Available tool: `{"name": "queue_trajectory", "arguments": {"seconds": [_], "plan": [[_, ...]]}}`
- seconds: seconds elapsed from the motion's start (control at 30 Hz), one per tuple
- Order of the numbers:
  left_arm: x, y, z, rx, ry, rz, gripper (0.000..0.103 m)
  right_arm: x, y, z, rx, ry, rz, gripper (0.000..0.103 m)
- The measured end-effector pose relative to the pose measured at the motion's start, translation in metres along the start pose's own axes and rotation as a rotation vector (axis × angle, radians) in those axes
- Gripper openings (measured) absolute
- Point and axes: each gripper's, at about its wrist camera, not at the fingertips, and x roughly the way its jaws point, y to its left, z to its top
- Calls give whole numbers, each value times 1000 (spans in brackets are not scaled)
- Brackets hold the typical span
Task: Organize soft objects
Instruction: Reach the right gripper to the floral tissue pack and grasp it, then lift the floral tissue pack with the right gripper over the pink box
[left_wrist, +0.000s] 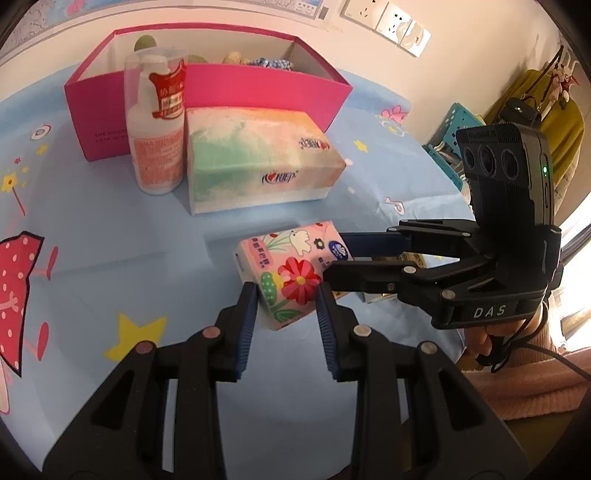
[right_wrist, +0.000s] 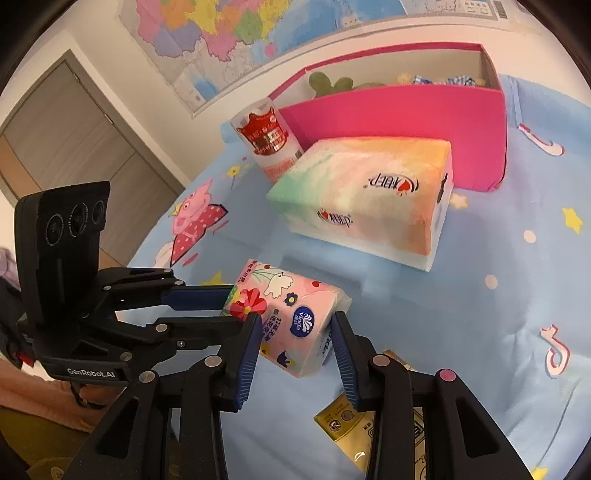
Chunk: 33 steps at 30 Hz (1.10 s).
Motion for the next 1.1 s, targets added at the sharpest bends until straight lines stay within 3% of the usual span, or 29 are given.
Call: {"name": "queue_trajectory", "arguments": {"seconds": [0.67, 1.1], "plan": [[-9, 0, 8, 4, -37, 11, 34, -10, 4, 10, -6, -52, -4, 39], [-28, -11, 33, 56, -91, 9, 34, -37, 8, 23, -31, -133, -30, 39]]}}
